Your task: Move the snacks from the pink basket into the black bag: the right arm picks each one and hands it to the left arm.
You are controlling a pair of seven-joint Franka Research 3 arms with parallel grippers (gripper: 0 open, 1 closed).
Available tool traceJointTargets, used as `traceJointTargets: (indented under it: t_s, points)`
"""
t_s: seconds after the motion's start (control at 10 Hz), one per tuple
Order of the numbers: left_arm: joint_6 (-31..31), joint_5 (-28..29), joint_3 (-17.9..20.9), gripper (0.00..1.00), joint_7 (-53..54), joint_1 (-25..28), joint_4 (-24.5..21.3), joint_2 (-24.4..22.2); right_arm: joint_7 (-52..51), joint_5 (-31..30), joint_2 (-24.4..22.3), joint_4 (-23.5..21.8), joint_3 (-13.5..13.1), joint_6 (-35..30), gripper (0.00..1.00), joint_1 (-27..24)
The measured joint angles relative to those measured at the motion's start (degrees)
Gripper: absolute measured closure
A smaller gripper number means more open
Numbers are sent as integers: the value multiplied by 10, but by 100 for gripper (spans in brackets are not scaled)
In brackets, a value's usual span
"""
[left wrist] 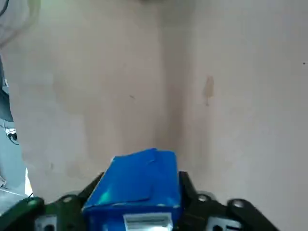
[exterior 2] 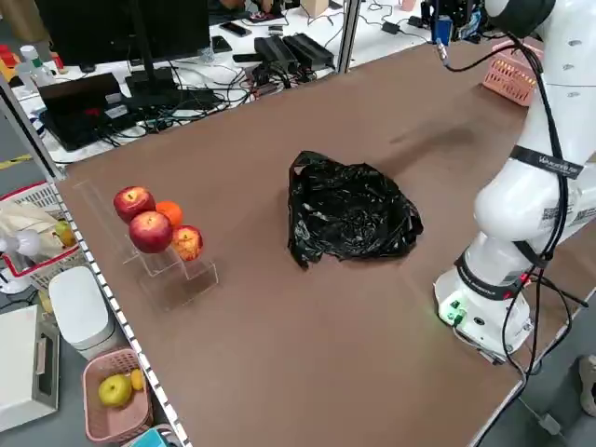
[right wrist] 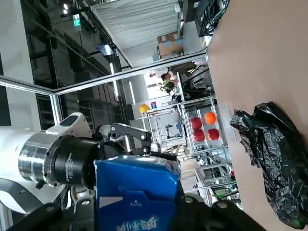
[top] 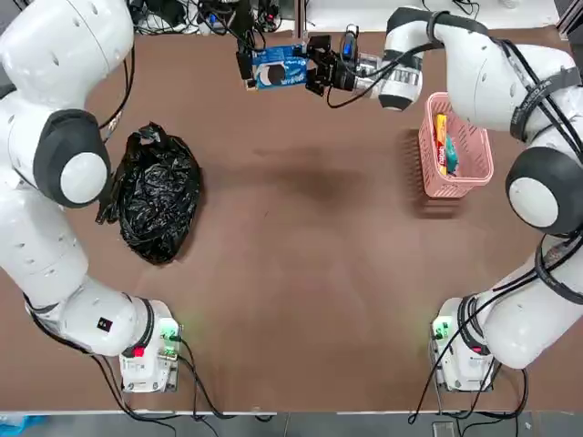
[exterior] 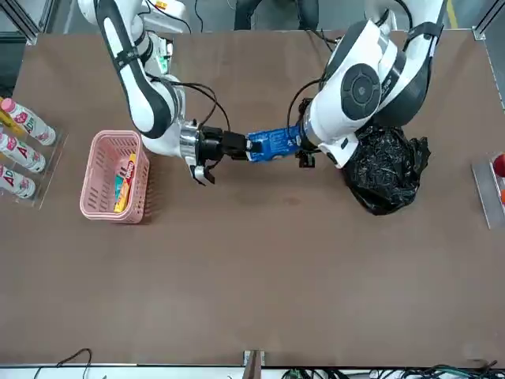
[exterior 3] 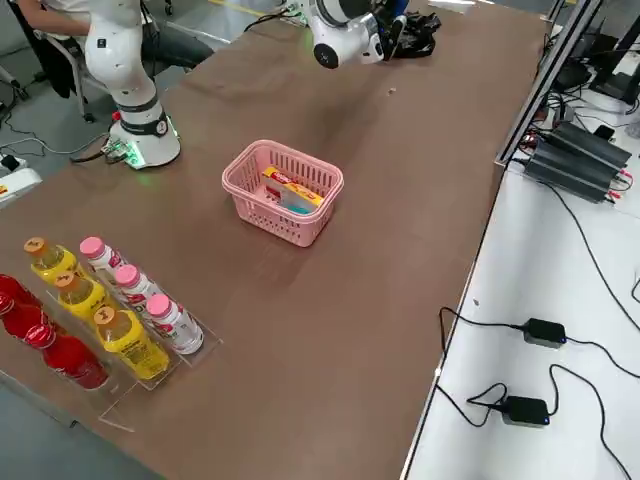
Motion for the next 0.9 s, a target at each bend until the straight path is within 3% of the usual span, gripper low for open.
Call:
traceJointTargets:
  t_s: [0.3, 0.4, 0.6, 0.7, 0.9]
  points:
    - [3, 1, 1, 56, 4, 2, 1, 0, 0, 0, 1, 2, 0, 0, 47, 0]
    - [4, 5, 1, 56, 13, 3, 1, 0, 0, 1, 2, 5, 0, 2, 37, 1]
    - [2, 10, 2, 57, 45, 22, 1, -1, 0, 4, 2, 10, 0, 7, 6, 1]
    - [-9, 10, 2, 57, 74, 35, 1, -3, 1, 4, 2, 13, 0, 10, 0, 1]
    - [-67, 14, 2, 57, 161, 63, 1, -7, 1, 5, 2, 14, 0, 13, 0, 1]
